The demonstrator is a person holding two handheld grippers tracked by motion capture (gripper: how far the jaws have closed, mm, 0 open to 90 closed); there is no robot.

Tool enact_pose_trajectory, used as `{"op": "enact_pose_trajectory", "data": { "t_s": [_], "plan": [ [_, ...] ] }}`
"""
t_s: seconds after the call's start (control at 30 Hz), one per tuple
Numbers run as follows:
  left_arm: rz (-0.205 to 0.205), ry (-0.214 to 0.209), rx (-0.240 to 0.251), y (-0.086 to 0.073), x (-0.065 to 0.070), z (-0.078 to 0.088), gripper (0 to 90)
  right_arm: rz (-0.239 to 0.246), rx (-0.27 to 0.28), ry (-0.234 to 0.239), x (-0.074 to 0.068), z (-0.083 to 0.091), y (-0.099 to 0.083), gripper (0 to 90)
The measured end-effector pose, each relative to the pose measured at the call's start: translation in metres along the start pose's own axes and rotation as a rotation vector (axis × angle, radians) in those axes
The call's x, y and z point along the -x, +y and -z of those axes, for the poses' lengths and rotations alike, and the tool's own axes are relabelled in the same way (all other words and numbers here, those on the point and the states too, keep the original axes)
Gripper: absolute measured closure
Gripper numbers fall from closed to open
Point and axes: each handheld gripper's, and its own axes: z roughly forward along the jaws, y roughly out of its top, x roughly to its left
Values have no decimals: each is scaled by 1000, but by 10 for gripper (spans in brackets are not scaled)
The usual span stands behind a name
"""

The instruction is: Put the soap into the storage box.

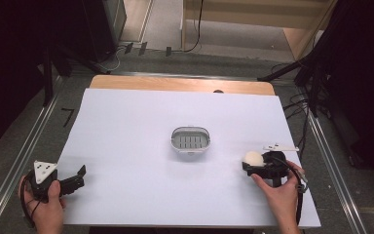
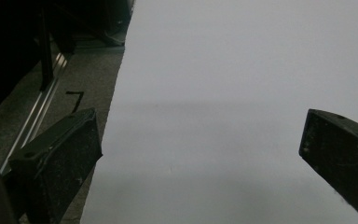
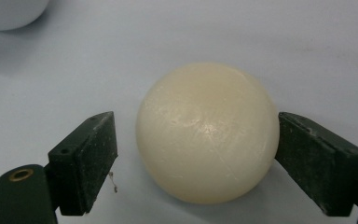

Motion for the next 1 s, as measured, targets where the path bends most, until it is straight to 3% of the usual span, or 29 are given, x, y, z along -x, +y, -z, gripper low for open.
{"op": "enact_pose_trajectory", "data": {
  "t_s": [0.3, 0.63, 1.0],
  "plan": [
    [-5, 2, -3, 0, 1, 0, 0, -12, -5, -35, 0, -8, -3, 233],
    [-6, 0, -2, 0, 1, 0, 0, -34, -2, -10, 2, -8, -3, 242],
    [-8, 0, -4, 0, 1, 0, 0, 9, 9, -10, -11, -5, 6, 245]
  ]
}}
